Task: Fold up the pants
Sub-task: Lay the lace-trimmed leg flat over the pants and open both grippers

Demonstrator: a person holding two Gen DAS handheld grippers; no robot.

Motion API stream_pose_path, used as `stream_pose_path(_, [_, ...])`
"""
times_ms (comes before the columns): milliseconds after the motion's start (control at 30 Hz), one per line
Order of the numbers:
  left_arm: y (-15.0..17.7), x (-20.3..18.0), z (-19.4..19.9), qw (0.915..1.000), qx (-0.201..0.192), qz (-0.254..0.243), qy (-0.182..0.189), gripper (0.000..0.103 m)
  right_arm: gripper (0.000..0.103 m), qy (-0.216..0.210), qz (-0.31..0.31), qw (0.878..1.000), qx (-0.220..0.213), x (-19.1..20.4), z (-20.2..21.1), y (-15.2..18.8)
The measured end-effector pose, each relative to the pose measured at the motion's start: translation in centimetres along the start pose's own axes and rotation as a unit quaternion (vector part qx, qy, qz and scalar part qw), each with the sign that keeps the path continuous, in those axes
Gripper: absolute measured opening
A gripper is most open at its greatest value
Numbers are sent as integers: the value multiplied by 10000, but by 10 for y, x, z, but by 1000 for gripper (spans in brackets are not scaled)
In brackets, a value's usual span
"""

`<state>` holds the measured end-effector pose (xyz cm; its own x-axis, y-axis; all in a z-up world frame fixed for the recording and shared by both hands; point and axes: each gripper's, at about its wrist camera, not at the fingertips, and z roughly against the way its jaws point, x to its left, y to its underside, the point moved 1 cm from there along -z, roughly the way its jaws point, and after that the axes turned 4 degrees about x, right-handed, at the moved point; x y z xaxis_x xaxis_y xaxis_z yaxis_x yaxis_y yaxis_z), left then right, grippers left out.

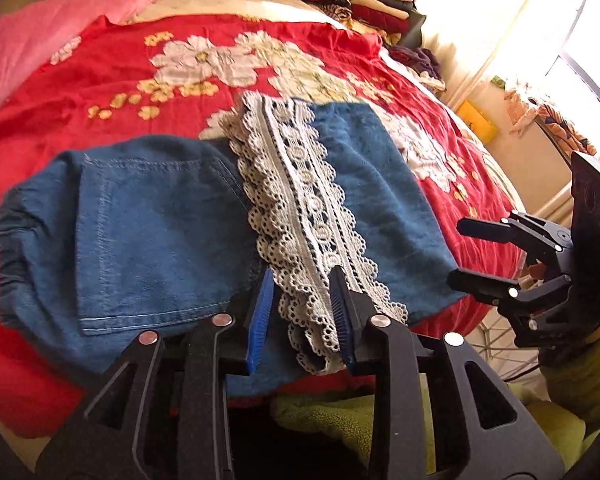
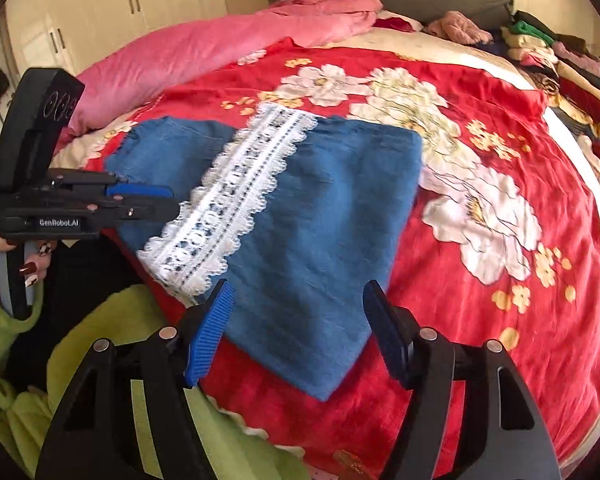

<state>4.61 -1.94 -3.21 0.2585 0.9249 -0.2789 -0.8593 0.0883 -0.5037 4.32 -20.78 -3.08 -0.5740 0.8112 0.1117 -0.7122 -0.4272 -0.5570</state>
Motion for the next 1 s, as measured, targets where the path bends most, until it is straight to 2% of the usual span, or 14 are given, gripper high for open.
stream_pose_path(200, [4, -9, 12, 9993, -182, -161, -298, 44, 66, -77, -171, 9987, 483, 1, -22, 6])
stream_pose_path(367, [5, -13, 11, 9983, -173, -259, -494, 52, 66, -41, -257, 9982, 532, 0, -23, 9])
stream_pose_path(433, [5, -14, 11, 9979, -184, -275, -556, 54, 67, -16, -278, 9985, 478, 0, -20, 10])
stream_pose_path(533, [5, -15, 15, 9973, -235, -287, -632, 62, 76, -51, -351, 9989, 317, -3, -11, 8])
stream_pose_path(667, [6, -20, 20, 9962, -307, -335, -739, 66, 81, -26, -427, 9991, 66, -7, 5, 5])
stream_pose_path(800, [6, -25, 26, 9953, -369, -388, -809, 73, 81, 0, -492, 9988, -83, -12, 18, 3])
stream_pose_path(867, [6, -28, 27, 9945, -394, -425, -872, 77, 92, 34, -478, 9987, -169, -13, 25, 1])
stream_pose_path(1000, [5, -32, 30, 9938, -439, -443, -917, 84, 93, 79, -460, 9984, -334, -15, 37, -1])
